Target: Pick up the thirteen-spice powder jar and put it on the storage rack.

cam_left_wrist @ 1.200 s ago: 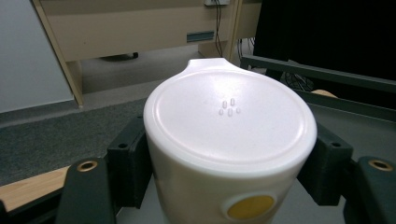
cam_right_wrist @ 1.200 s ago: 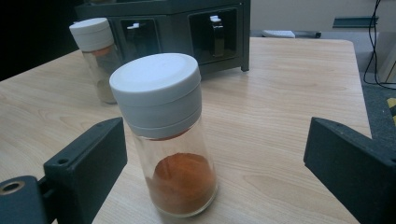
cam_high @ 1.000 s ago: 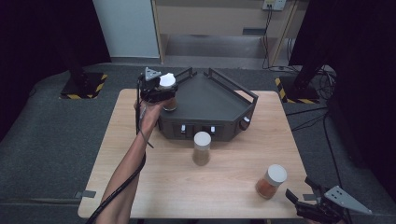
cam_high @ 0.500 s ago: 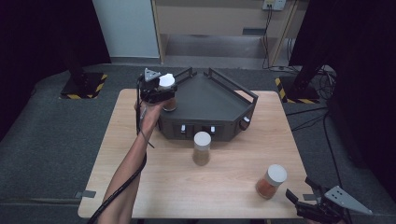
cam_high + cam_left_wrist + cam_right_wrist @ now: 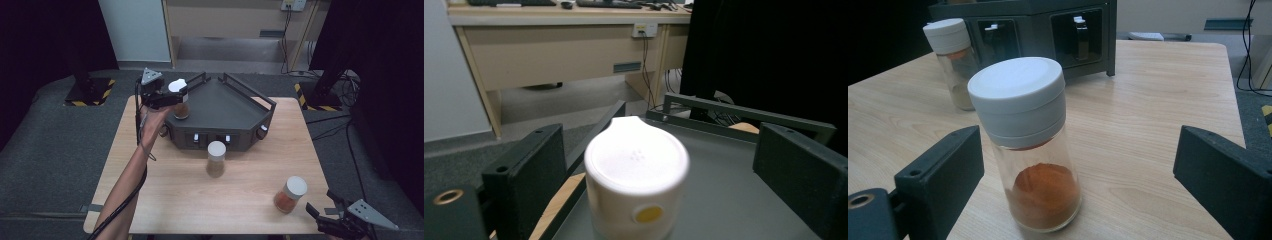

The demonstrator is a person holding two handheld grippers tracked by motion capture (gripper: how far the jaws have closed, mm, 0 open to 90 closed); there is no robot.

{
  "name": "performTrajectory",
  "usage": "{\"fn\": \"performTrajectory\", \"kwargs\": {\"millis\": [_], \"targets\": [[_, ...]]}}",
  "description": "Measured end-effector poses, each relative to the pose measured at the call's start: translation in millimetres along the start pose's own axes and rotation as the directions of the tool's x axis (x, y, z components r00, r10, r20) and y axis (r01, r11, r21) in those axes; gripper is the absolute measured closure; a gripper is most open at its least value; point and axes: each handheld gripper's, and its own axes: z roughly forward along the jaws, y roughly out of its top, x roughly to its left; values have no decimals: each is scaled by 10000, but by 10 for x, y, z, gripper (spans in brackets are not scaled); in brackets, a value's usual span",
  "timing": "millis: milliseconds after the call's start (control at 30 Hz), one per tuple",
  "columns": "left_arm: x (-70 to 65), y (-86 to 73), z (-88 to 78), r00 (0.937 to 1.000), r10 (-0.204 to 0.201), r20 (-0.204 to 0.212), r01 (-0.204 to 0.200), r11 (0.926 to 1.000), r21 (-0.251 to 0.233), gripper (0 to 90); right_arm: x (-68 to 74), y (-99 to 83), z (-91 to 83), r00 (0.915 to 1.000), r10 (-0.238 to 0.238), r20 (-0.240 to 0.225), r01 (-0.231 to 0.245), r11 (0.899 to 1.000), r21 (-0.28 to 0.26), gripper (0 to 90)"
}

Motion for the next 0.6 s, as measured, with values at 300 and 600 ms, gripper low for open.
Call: {"fn": "performTrajectory", "kwargs": {"millis": [300,600], "targets": [[1,12,-335,9962,352,792,-355,9994,20,40,17,10,1,10000,-4,41,4,10000,54,61],[-20,-77,-676,9833,752,1655,-745,9972,-101,38,27,15,4,10000,-45,81,44,10000,81,60]]}}
